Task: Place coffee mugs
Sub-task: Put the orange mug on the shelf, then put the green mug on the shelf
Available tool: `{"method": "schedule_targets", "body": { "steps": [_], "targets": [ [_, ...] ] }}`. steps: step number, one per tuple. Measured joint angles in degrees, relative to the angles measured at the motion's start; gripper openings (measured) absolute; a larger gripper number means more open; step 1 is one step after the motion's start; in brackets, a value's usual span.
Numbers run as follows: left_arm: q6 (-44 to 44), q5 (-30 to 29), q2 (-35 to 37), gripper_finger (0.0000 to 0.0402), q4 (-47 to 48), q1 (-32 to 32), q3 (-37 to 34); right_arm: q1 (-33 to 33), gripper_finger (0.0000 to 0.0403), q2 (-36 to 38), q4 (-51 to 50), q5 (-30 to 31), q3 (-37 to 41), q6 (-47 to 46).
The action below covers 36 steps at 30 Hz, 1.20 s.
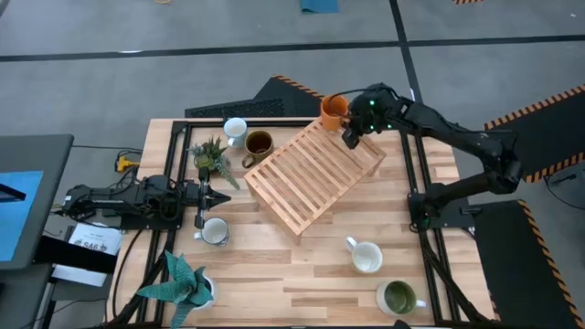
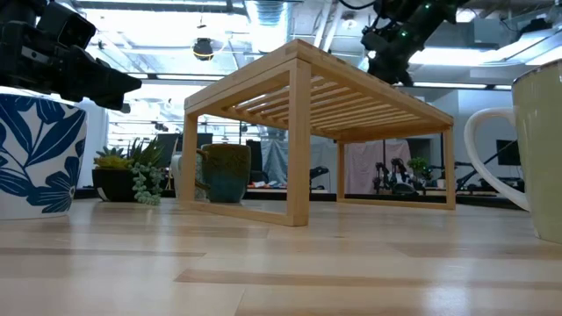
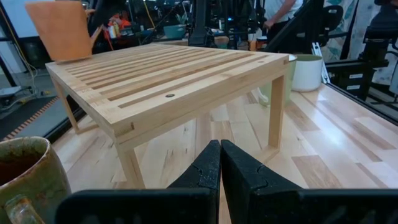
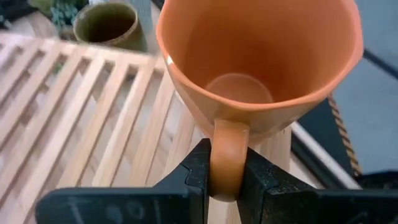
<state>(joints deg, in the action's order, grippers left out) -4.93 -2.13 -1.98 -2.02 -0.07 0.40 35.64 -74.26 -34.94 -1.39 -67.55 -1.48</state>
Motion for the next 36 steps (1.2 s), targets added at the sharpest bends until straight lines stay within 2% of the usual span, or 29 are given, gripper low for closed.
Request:
{"method": "schedule_targets", "body": {
  "steps": [6, 13, 19, 28, 36],
  "targets": [
    [0.0, 0.01, 0.0, 0.0, 0.02, 0.0, 0.0, -0.11, 0.0074, 0.0, -0.85, -0.06, 0.0, -1.09],
    [0.0, 0.0, 0.0, 0.0, 0.02, -0.01, -0.02, -0.78, 0.0139, 0.07, -0.48, -0.04, 0.0, -1.11],
    [0.01, 0.01, 0.0, 0.0, 0.02, -0.01, -0.01, -0.75, 0.0167, 0.34, -2.11, -0.04, -0.29, -0.84],
    [0.0, 0.02, 0.0, 0.0, 0.0, 0.01, 0.0, -0.25, 0.0171, 0.64, -10.15, 0.02, -5.95, 0.43],
    [0.0, 0.0, 0.0, 0.0, 0.01, 0.0, -0.01, -1.19, 0.0171, 0.63, -19.12, 0.0, -7.98, -0.71]
  ]
}}
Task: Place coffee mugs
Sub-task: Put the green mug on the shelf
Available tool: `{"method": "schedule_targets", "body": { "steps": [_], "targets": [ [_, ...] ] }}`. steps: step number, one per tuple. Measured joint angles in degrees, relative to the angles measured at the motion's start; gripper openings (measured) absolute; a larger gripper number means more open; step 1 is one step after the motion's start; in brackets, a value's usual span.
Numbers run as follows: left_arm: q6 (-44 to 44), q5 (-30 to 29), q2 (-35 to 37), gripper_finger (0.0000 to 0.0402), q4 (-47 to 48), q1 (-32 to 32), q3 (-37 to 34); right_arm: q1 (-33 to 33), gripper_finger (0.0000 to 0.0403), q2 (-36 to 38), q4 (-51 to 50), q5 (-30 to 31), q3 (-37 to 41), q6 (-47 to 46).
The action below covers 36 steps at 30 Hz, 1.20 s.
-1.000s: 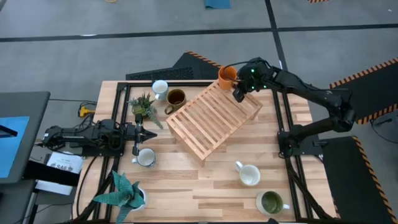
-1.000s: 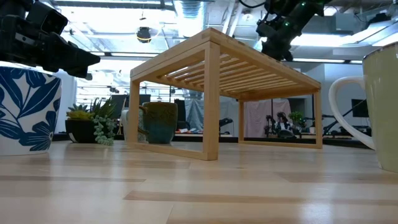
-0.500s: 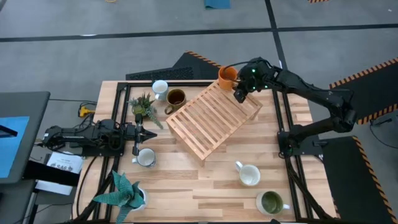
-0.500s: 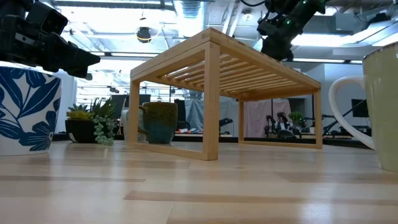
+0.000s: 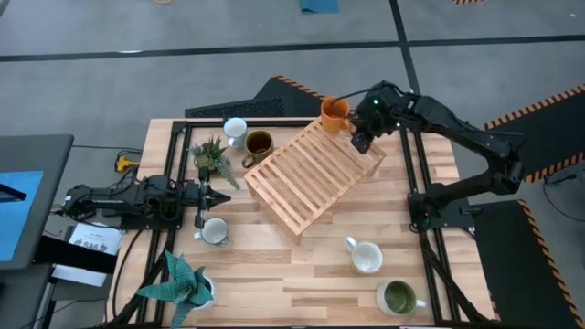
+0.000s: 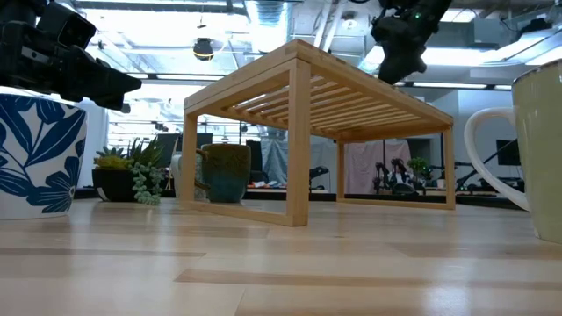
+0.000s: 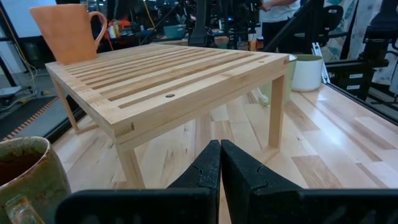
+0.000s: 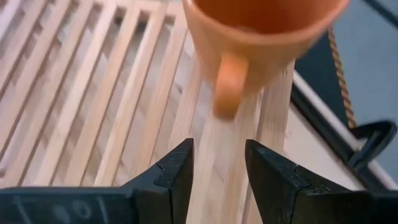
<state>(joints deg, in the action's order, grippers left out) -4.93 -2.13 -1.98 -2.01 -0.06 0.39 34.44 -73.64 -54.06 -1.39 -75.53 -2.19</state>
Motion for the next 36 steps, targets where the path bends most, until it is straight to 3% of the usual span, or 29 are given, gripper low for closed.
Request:
{"method": "schedule_targets", "body": {
  "steps": [7, 17, 28, 36],
  "targets": [
    [0.0, 0.02, 0.0, 0.0, -0.01, -0.01, 0.01, -2.9, 0.0171, 0.27, -8.94, -0.05, -0.09, -4.35],
    [0.0, 0.02, 0.0, 0.0, 0.01, -0.01, 0.01, -12.23, 0.017, 0.29, -19.36, -0.07, -0.09, -8.02],
    [0.0, 0.02, 0.0, 0.0, -0.01, -0.01, 0.01, -23.51, 0.017, 0.56, -22.96, -0.09, -0.05, -12.18],
    [0.0, 0.01, 0.0, 0.0, 0.01, 0.0, 0.01, -29.85, 0.017, 5.09, -23.05, 0.0, -0.04, -16.12]
  ]
}}
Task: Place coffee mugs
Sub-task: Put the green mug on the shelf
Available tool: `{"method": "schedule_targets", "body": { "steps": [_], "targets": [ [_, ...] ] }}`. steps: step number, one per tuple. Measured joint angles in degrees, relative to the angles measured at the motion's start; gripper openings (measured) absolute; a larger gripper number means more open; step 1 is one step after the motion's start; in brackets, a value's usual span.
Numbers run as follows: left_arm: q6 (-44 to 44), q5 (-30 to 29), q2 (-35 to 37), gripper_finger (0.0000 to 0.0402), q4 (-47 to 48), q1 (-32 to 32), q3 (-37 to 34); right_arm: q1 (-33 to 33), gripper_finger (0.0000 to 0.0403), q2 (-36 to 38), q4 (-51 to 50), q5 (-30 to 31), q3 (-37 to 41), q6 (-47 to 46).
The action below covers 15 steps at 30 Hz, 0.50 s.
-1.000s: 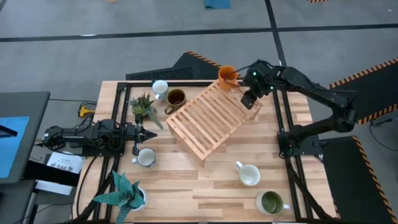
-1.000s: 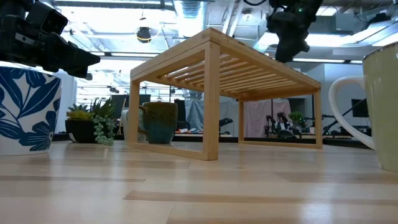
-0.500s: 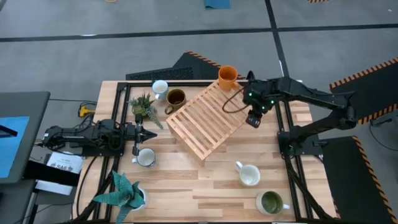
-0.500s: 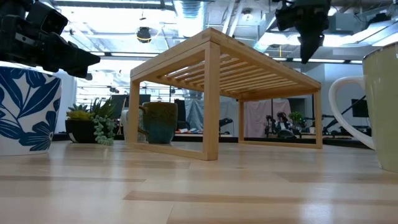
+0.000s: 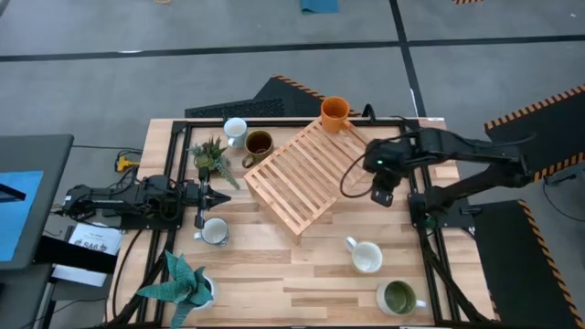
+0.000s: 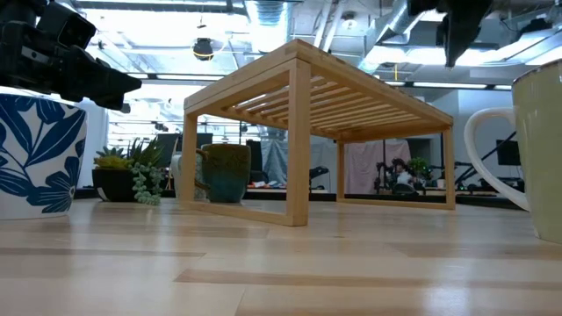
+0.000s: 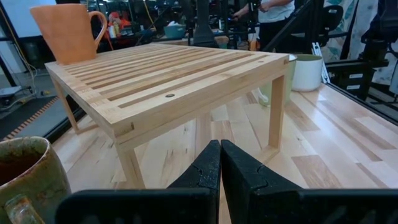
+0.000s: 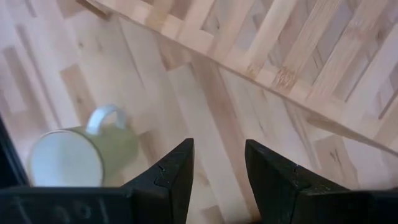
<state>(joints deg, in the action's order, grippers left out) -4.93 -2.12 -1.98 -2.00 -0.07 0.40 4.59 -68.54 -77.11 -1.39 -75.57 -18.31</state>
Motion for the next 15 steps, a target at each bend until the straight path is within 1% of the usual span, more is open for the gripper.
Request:
{"method": "schedule_targets", "body": {
  "steps": [2, 9, 15],
  "targets": [
    [0.0, 0.01, 0.0, 0.0, -0.01, -0.01, -0.01, -1.25, 0.017, 1.75, 0.09, 0.31, 0.0, -1.15],
    [0.0, 0.01, 0.0, 0.0, 0.0, -0.01, 0.0, -5.85, 0.017, 8.38, 1.69, 5.78, 0.0, -8.27],
    [0.0, 0.0, 0.0, 0.0, 0.0, -0.01, 0.0, -8.54, 0.017, 11.6, 3.49, 10.91, 0.0, -14.62]
  ]
}}
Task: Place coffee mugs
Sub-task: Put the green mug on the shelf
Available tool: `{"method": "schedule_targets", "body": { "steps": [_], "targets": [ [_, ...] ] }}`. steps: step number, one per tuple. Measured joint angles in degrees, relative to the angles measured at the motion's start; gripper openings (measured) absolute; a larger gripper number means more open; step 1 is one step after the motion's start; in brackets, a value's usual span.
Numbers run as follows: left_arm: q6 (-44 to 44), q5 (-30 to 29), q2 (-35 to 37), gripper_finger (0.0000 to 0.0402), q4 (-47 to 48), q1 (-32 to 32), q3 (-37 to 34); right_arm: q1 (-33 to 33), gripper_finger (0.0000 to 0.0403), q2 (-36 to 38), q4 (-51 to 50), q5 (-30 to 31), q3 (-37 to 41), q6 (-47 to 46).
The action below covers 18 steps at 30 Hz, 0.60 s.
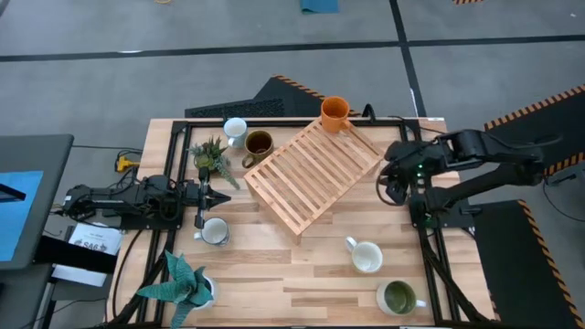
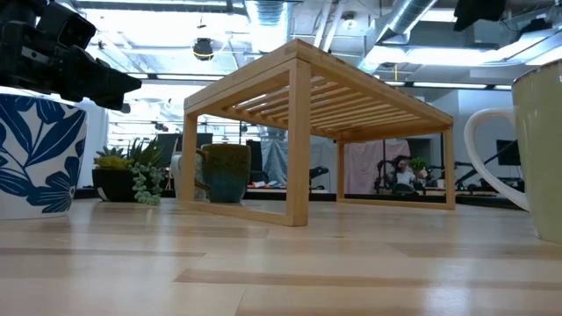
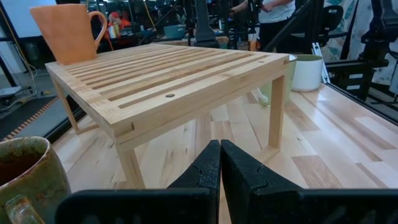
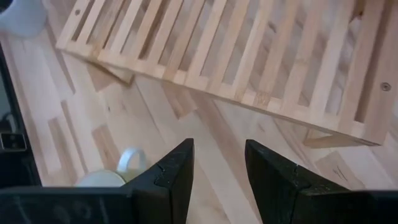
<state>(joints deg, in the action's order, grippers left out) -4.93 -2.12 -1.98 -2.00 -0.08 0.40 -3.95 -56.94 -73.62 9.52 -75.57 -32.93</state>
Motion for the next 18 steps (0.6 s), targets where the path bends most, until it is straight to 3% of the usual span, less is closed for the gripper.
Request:
{"method": "schedule_targets", "body": {
  "steps": [14, 18],
  "targets": [
    [0.0, 0.01, 0.0, 0.0, 0.0, 0.0, 0.0, -0.98, 0.017, -3.49, -0.4, 1.05, 0.0, -3.07],
    [0.0, 0.01, 0.0, 0.0, -0.01, 0.0, -0.01, -0.98, 0.017, -4.78, -1.53, -1.7, 0.0, -2.66]
  ]
}}
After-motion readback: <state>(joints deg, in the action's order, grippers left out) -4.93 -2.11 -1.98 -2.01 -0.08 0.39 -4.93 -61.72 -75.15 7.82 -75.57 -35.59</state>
